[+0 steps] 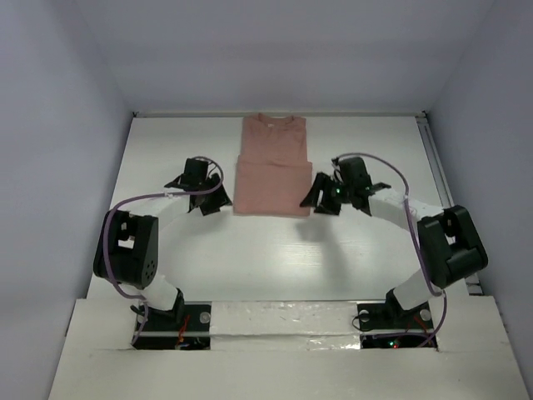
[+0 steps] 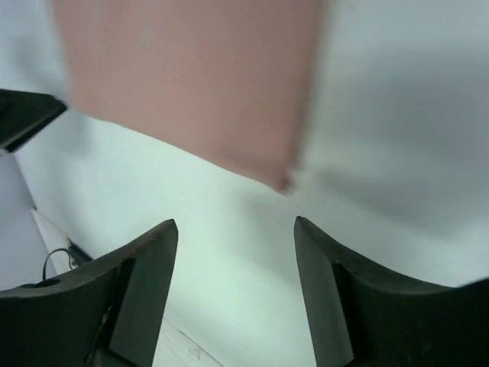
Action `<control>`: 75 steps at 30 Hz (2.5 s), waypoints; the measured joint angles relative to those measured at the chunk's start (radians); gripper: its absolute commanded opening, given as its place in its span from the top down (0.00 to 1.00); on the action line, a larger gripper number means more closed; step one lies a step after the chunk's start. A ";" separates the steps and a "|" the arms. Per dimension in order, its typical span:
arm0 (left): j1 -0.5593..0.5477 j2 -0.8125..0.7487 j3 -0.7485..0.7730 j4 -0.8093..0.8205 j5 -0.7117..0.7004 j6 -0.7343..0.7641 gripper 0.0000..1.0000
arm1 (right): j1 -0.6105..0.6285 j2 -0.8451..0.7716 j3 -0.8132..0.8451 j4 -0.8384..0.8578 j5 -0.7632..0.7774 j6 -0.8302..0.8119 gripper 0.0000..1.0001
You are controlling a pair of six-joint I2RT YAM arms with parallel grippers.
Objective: Fold and stack the t-shirts
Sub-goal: Fold the tshirt
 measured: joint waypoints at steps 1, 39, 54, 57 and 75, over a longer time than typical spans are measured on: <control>0.018 0.009 -0.031 0.005 0.015 -0.003 0.54 | -0.003 -0.003 -0.058 0.008 -0.010 0.016 0.30; -0.042 0.109 -0.068 0.188 0.146 -0.023 1.00 | -0.085 0.171 -0.253 0.451 -0.065 0.261 1.00; -0.211 -0.405 -0.087 -0.366 0.161 -0.067 1.00 | -0.053 -0.546 -0.251 -0.344 -0.052 0.135 1.00; -0.148 -0.361 0.105 -0.375 0.125 -0.074 1.00 | -0.053 -0.407 -0.063 -0.375 -0.016 0.090 1.00; 0.061 0.630 0.908 -0.213 0.045 -0.045 1.00 | -0.158 0.766 1.064 -0.328 0.030 -0.063 1.00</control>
